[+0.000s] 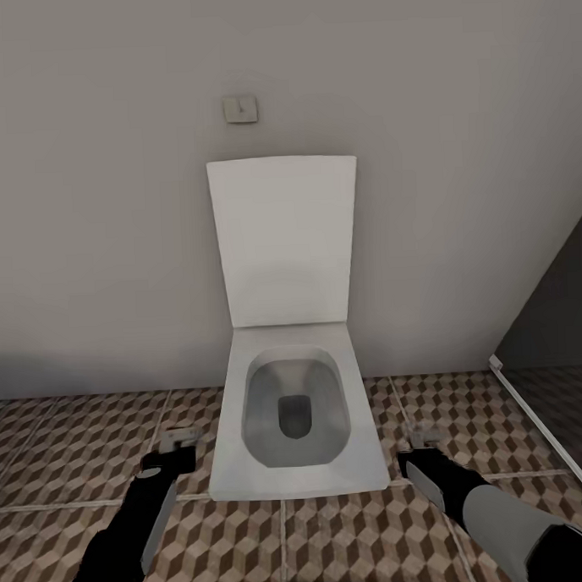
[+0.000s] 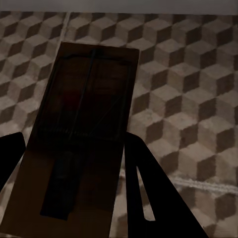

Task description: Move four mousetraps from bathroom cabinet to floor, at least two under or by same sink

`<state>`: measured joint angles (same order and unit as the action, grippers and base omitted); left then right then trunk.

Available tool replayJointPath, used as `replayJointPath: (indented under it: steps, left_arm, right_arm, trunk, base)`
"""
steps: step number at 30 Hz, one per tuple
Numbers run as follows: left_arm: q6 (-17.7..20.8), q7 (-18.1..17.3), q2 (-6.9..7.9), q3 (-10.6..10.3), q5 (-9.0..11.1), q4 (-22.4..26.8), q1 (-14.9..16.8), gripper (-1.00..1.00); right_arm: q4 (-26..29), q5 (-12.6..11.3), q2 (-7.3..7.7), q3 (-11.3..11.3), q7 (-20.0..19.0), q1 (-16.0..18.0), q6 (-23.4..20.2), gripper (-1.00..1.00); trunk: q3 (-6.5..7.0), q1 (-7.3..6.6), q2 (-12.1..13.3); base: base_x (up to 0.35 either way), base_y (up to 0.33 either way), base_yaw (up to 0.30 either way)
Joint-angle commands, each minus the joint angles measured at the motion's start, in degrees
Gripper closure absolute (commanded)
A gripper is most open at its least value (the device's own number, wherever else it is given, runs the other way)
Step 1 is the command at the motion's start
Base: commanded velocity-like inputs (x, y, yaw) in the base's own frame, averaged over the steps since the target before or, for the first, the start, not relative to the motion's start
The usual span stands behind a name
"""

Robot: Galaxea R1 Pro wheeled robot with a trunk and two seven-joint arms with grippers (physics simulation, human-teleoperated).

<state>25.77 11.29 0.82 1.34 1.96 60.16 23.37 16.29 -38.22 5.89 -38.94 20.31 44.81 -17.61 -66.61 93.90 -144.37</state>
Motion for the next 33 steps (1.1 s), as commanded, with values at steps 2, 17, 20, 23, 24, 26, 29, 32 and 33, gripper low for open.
replayJointPath:
  steps: [2, 17, 20, 23, 24, 26, 29, 32, 33]
  left_arm:
    - [-0.19, 0.21, 0.19, 0.03, 0.23, -5.77, 2.95, 1.00]
    - [-9.37, -0.12, 0.32, 0.16, 0.42, -21.31, 10.56, 1.00]
    - [-9.46, -0.12, 0.32, 0.16, 0.44, -23.45, 11.69, 1.00]
    - [-9.62, -0.15, 0.32, 0.16, 0.37, -26.91, 13.23, 1.00]
    - [-9.71, -0.16, 0.32, 0.16, 0.36, -27.89, 13.67, 1.00]
    - [-9.95, -0.16, 0.32, 0.16, 0.33, -30.80, 14.90, 1.00]
    - [-10.34, -0.20, 0.32, 0.16, 0.27, -33.45, 16.06, 1.00]
    - [-11.86, -0.22, 0.30, 0.16, 0.25, -34.16, 16.44, 1.00]
    - [-12.81, -0.22, 0.28, 0.16, 0.24, -34.28, 16.51, 1.00]
  right_arm:
    - [-1.40, -0.53, 0.07, -0.24, 0.12, 0.03, 1.01, 1.00]
    - [-2.49, -0.46, -0.15, -0.26, -0.18, 0.02, 2.22, 1.00]
    - [-2.49, -0.45, -0.23, -0.32, -0.18, 0.07, 2.26, 1.00]
    - [-2.55, -0.40, -0.43, -0.34, -0.18, 0.09, 2.79, 1.00]
    - [-2.55, -0.39, -0.48, -0.34, -0.18, 0.09, 3.05, 1.00]
    - [-2.61, -0.38, -0.59, -0.35, -0.18, 0.10, 3.99, 1.00]
    - [-2.63, -0.33, -0.72, -0.37, -0.18, 0.10, 5.11, 1.00]
    - [-2.05, -0.28, -0.75, -0.40, -0.18, 0.05, 5.54, 1.00]
    - [-1.89, -0.24, -0.72, -0.38, -0.18, 0.05, 5.62, 1.00]
  trunk:
    - [-0.05, -0.01, -0.02]
    - [-0.05, -0.01, -0.02]
    - [-0.05, -0.01, -0.02]
    - [-0.05, -0.01, -0.02]
    - [-0.05, -0.01, -0.02]
    - [-0.05, -0.01, -0.02]
    - [-0.05, -0.01, -0.02]
    - [-0.05, -0.01, -0.02]
    - [-0.05, -0.01, -0.02]
  base:
    - [0.000, 0.000, 0.000]
    - [0.000, 0.000, 0.000]
    - [0.000, 0.000, 0.000]
    - [0.000, 0.000, 0.000]
    - [0.000, 0.000, 0.000]
    - [0.000, 0.000, 0.000]
    - [0.000, 0.000, 0.000]
    - [0.000, 0.000, 0.000]
    - [0.000, 0.000, 0.000]
